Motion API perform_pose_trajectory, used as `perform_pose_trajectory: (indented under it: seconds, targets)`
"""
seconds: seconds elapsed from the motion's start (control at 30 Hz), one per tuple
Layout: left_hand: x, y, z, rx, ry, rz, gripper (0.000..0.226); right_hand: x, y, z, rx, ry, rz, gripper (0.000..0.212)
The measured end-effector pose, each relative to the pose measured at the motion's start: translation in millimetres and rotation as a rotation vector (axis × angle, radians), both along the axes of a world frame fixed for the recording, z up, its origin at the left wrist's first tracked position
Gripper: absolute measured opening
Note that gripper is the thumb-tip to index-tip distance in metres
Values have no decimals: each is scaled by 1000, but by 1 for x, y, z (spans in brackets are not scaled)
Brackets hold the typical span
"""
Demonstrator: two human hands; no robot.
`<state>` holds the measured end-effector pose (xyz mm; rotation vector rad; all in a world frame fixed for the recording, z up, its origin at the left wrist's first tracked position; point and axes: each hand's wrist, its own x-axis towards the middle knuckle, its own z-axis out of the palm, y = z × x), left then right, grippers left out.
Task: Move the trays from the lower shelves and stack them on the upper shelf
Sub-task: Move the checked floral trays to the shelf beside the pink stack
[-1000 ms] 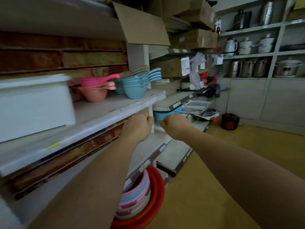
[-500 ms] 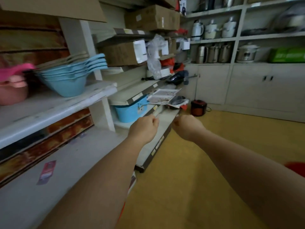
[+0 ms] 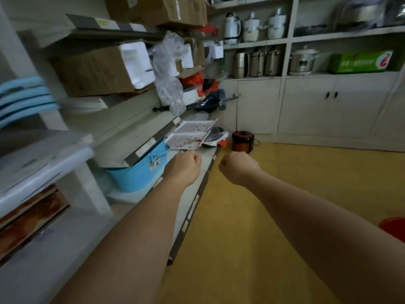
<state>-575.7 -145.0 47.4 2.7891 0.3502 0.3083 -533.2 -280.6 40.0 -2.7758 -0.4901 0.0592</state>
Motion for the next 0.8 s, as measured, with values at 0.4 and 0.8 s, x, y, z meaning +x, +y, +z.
perform_pose_trajectory:
  seconds: [0.4,0.8]
  targets:
    - [286,-1,-36,1,29,-85,31,273,-1,-22,26,-8,-3,21]
    - [526,40,-80,-64,136,89,36,541,27,-56,-42,152,123,25]
